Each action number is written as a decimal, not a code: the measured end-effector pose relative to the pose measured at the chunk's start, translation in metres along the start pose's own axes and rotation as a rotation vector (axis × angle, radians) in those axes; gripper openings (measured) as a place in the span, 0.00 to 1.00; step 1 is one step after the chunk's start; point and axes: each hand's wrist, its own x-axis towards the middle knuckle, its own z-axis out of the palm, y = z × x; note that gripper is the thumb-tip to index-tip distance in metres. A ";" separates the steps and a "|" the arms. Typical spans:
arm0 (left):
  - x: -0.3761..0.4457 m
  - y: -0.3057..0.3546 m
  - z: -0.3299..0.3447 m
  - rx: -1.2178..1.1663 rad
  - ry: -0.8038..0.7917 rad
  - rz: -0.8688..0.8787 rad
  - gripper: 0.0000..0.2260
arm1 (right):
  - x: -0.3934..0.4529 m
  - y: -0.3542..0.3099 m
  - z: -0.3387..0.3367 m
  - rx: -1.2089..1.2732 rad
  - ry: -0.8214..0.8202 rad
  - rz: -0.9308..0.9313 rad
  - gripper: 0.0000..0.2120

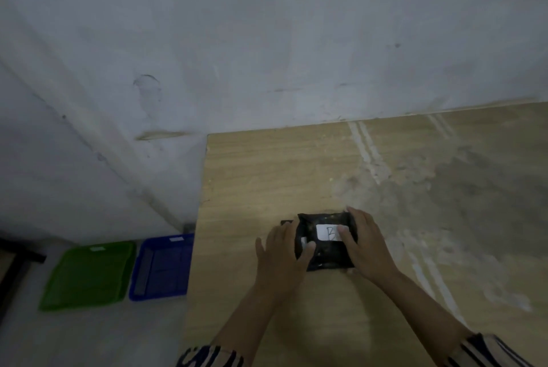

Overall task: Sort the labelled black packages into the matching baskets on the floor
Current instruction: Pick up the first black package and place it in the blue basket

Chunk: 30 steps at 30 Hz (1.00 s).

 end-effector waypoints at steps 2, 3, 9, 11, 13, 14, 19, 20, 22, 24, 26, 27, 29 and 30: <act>0.006 0.004 0.009 0.016 0.012 -0.037 0.27 | 0.004 0.009 0.002 0.003 -0.032 0.011 0.26; 0.009 0.006 0.013 0.039 0.011 -0.064 0.30 | 0.006 0.013 0.003 0.003 -0.042 0.016 0.26; 0.017 0.012 0.031 0.097 -0.019 -0.133 0.26 | 0.008 0.023 0.005 0.028 -0.040 0.055 0.28; 0.018 0.015 0.033 0.081 0.003 -0.134 0.23 | 0.011 0.023 0.004 0.019 -0.046 0.064 0.28; 0.020 0.020 0.032 0.047 0.030 -0.136 0.20 | 0.013 0.022 0.002 0.031 -0.043 0.065 0.27; 0.020 0.022 0.032 0.030 0.046 -0.136 0.20 | 0.013 0.021 0.001 0.054 -0.032 0.070 0.26; 0.013 0.032 0.040 -0.069 0.126 -0.139 0.19 | 0.007 0.016 -0.003 0.243 0.007 0.065 0.25; 0.011 0.033 0.041 -0.113 0.171 -0.126 0.19 | 0.006 0.014 -0.005 0.275 0.008 0.071 0.25; 0.006 0.034 0.038 -0.220 0.280 -0.072 0.18 | 0.003 0.008 -0.012 0.348 0.017 0.073 0.22; 0.001 0.036 0.027 -0.415 0.330 -0.052 0.15 | -0.001 0.000 -0.018 0.423 0.021 0.040 0.19; -0.003 0.035 0.013 -0.595 0.303 -0.067 0.12 | -0.003 -0.008 -0.021 0.445 0.033 0.001 0.19; -0.005 0.033 0.006 -0.645 0.302 -0.065 0.11 | -0.005 -0.014 -0.022 0.453 0.029 -0.018 0.19; -0.008 0.025 -0.009 -0.709 0.312 -0.041 0.14 | -0.010 -0.028 -0.021 0.485 0.014 -0.043 0.19; -0.011 0.019 -0.016 -0.737 0.302 -0.030 0.17 | -0.013 -0.035 -0.018 0.503 0.005 -0.050 0.20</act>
